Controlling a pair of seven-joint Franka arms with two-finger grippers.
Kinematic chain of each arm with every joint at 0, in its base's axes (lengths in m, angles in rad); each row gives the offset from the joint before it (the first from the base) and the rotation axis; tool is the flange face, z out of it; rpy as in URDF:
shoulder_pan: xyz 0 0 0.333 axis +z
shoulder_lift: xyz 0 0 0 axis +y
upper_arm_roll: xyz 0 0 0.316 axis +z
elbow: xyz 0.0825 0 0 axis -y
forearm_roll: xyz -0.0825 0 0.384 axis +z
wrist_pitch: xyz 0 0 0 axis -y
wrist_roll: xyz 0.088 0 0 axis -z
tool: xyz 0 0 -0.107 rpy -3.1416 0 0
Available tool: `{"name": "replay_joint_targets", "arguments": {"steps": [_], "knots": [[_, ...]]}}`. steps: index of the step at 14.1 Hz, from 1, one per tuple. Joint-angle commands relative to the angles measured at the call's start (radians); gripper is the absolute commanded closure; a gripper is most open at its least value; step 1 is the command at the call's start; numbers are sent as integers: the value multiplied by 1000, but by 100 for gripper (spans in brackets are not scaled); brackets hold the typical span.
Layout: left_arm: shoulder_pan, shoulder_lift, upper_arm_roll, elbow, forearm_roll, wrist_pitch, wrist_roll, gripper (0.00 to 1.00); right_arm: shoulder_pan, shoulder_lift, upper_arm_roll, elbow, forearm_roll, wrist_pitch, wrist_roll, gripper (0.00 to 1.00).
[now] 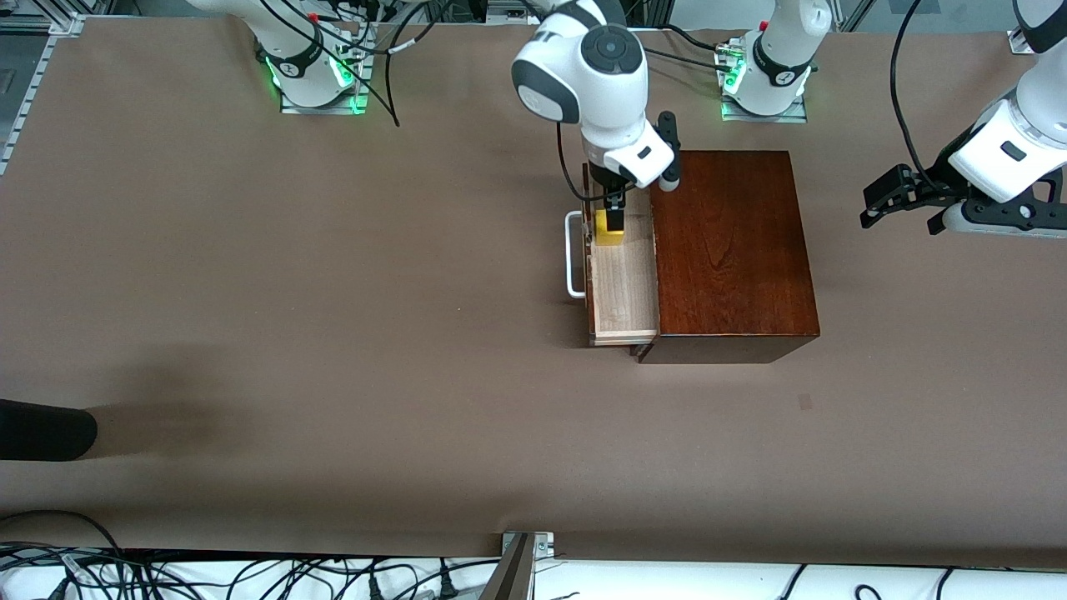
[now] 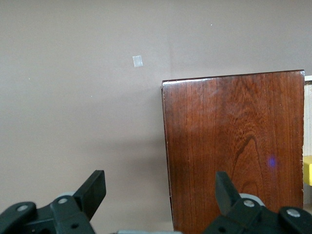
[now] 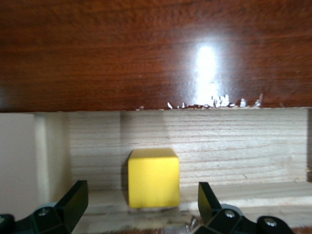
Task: Open drawer, take yellow block, close drawer
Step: 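Lower the right gripper and grasp the yellow cube in the drawer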
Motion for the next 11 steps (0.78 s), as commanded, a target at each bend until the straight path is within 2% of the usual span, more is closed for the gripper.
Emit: {"name": "replay_joint_targets", "arguments": {"steps": [1,7,8,10,11], "knots": [[-2,10,4,26,-9,-23,11,0,7,45,-7,42,-25,6,-12,0],[-4,15,1,29,-8,-21,9,0,11,80,-7,35,-41,35,-10,0],[-4,15,0,29,-8,-21,9,0,11,83,-7,34,-59,48,-10,13],[-4,15,-2,29,-8,-21,9,0,8,84,-7,37,-71,52,-15,57],[-4,15,-3,30,-8,-23,9,0,4,83,-7,39,-71,54,-16,93]]}}
